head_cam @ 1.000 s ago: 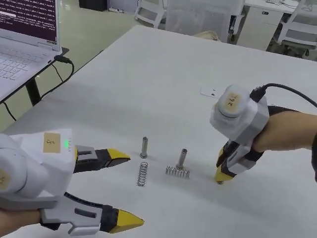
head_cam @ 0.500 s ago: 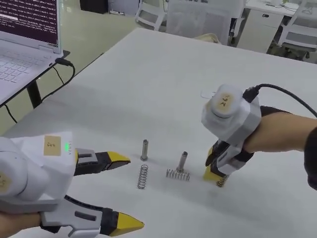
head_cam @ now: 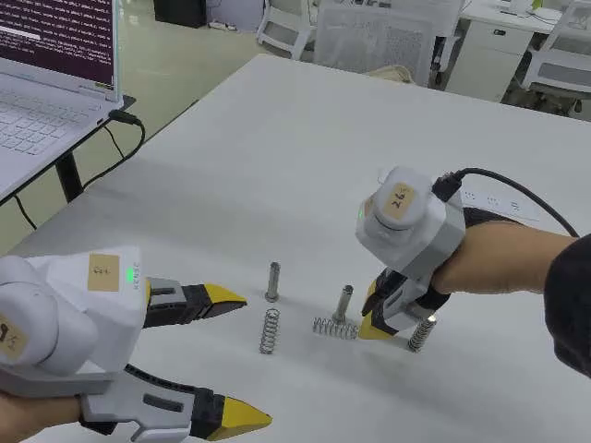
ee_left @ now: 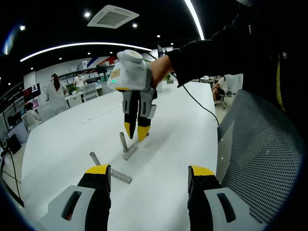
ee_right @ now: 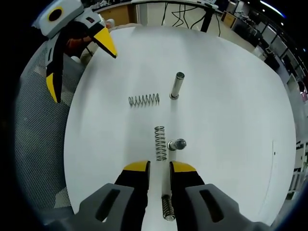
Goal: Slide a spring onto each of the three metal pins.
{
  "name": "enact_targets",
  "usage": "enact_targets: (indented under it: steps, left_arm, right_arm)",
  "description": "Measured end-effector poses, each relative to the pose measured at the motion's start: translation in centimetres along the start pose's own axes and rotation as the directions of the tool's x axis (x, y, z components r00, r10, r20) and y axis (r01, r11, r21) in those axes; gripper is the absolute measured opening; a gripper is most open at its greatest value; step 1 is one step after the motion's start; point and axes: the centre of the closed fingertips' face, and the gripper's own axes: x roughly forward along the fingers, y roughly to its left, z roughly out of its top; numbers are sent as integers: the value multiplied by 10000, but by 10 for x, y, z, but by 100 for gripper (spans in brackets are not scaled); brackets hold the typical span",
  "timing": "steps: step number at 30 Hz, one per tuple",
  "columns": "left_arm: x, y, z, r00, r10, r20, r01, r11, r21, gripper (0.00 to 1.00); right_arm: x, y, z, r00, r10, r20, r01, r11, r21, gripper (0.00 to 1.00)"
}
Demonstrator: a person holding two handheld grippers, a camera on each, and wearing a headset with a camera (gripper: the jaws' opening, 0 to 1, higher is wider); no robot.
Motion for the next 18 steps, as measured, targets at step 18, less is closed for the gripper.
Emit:
enact_targets:
  steps: [18]
  left_arm:
    - [-1,2,-1,10000,59,-36,-59,10000,-48,60]
  right_arm:
    - [17,-2,1,9998,64,196,-69,9997,236,12]
